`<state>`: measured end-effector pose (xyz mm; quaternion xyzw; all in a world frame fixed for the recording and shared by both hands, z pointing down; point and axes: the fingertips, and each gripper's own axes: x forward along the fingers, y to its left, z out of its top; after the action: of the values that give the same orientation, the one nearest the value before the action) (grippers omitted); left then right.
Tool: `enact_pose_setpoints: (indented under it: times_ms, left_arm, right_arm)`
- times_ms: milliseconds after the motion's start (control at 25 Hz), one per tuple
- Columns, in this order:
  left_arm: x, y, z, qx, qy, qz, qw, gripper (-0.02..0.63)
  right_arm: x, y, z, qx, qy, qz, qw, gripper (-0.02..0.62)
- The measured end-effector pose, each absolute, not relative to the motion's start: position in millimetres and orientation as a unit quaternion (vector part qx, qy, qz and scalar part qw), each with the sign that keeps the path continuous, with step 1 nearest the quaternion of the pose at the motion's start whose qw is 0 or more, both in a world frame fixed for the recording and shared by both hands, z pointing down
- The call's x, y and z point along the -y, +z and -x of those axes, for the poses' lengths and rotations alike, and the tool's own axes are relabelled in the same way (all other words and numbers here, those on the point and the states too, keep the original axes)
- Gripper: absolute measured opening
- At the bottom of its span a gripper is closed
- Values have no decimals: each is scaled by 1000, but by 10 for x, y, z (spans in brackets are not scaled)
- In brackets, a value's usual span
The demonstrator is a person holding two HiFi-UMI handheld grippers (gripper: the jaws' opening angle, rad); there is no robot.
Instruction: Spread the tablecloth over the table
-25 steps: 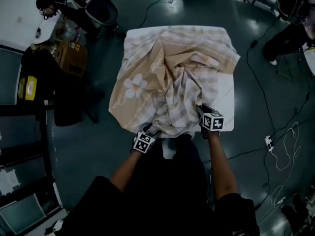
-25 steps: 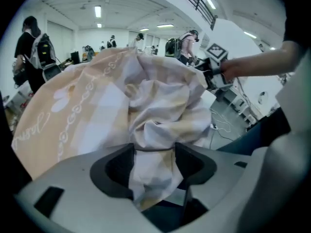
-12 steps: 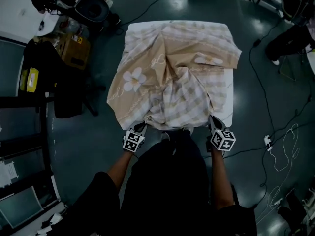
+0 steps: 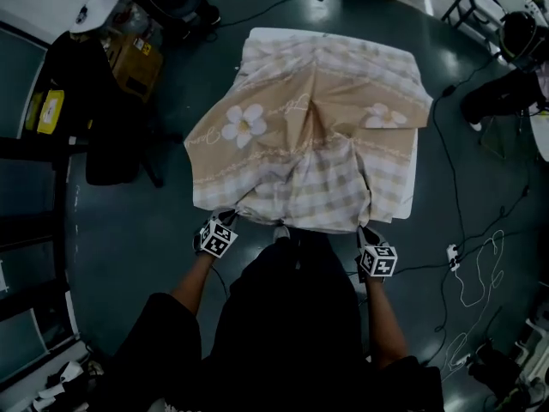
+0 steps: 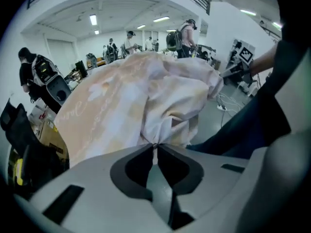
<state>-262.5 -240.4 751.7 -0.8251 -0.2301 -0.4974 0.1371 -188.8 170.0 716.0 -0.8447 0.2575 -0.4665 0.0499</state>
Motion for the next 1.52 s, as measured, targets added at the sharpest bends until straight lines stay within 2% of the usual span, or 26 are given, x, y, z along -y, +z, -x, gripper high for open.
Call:
enact_pose_setpoints:
  times_ms: [120,200,320,480,560,640,680,800,880,1040,1200,1520]
  left_arm:
    - [2392,7626,2554,253,-511,812,123,41]
    - [2364,7615,2541,262,-510,814,90,45]
    - [2366,7527,2552,249,-499,830,25,85]
    - [2317,7259,2522,215,-462,858,-56,129]
    - [2149,7152,2560,227,-450,862,-52,154]
    - [1887,7143,2638,264,-458,849,-8,230]
    - [1777,7164,2660,277,-466,840,17,278]
    - [1586,7150,2592,249,-483,840,15,291]
    - [1520,7100,2479,208,-486,849,-4,291]
    - [1385,6898,2110,123,-452,883,-31,291]
    - [1223,6582,1879,8,-404,913,-62,291]
    - [521,6279,1593,-76,-382,917,-87,331]
  right_arm:
    - [-1690,7165,1824,-277,-493,823,45,62]
    - [-1780,6940,1717,-278,-479,830,62,139]
    - [-2155,6504,1417,-234,-410,875,103,137]
    - [-2733,6679,1095,-143,-407,898,80,129]
    - [-2815,6959,971,-128,-438,886,85,191]
    - [-2836,7213,817,-125,-467,872,82,255]
    - [-2818,7307,727,-128,-477,866,77,268]
    - [-2712,7479,581,-153,-506,846,71,252]
    - [-2650,7506,565,-173,-513,839,61,193]
    - [-2577,7484,571,-203,-504,838,39,139]
    - [-2599,7477,547,-226,-502,834,49,116]
    - [-2601,7491,548,-262,-498,826,25,108]
